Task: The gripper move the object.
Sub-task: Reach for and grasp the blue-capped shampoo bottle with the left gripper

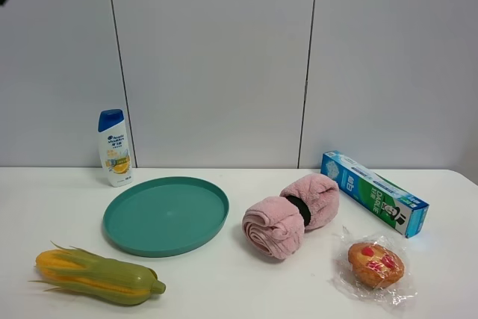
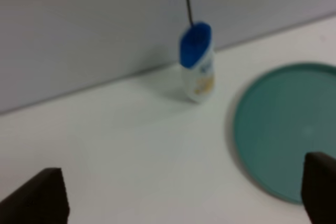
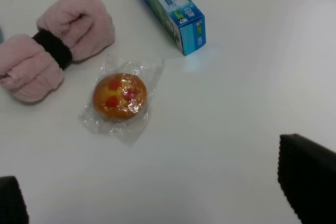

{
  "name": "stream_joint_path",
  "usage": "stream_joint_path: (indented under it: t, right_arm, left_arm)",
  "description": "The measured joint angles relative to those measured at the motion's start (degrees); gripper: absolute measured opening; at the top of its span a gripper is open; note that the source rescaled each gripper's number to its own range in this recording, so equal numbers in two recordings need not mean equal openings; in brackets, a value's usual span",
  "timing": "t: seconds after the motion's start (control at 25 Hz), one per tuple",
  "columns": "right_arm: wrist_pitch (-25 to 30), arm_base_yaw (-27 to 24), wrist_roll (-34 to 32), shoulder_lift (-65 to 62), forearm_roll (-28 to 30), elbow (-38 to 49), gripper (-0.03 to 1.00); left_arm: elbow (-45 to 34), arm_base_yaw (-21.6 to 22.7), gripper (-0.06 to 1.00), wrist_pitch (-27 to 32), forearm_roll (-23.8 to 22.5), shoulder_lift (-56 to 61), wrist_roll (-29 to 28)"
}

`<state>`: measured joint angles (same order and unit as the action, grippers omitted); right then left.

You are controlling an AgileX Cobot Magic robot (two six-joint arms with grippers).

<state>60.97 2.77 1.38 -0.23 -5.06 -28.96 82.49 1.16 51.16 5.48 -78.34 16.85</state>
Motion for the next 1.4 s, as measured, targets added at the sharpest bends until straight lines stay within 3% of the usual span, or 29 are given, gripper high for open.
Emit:
stream_joint_path:
  t: [0.2, 0.4, 0.6, 0.72, 0.88, 1.08, 1.2, 1.28, 1.4]
  right_arm:
    - [0.0, 0.0, 0.0, 0.0, 0.0, 0.0, 1.00]
    - [0.0, 0.0, 0.0, 0.0, 0.0, 0.0, 1.00]
    - [0.0, 0.0, 0.0, 0.0, 0.0, 0.0, 1.00]
    - [0.0, 0.0, 0.0, 0.0, 0.0, 0.0, 1.00]
    - [0.0, 0.0, 0.0, 0.0, 0.0, 0.0, 1.00]
    - [0.0, 0.0, 0.0, 0.0, 0.0, 0.0, 1.00]
    - [0.0, 0.0, 0.0, 0.0, 0.0, 0.0, 1.00]
    - [0.0, 0.0, 0.0, 0.0, 0.0, 0.0, 1.00]
    - [0.0, 0.0, 0.0, 0.0, 0.0, 0.0, 1.00]
  left_arm:
    - [0.0, -6.1, 1.00, -1.7, -0.7, -12.1, 1.5]
    - [0.0, -13.1, 1.00, -4.6, -6.5, -22.2, 4.5]
    - [-1.0, -13.7, 1.00, -12.0, -9.5, -26.5, 3.9]
    - [-2.9, -12.4, 1.00, -18.5, -12.1, -26.6, -1.5]
    - [-7.4, -8.7, 1.00, -28.0, -18.7, -26.6, -13.0]
    - [-15.4, -4.1, 1.00, -43.2, -30.4, -26.6, -35.0]
    - [-20.5, -1.1, 1.00, -56.9, -42.9, -26.6, -51.8]
    - [-22.8, 1.1, 1.00, -68.3, -55.1, -26.8, -63.3]
    - [-23.3, 4.7, 1.00, -84.0, -66.3, -28.1, -73.4]
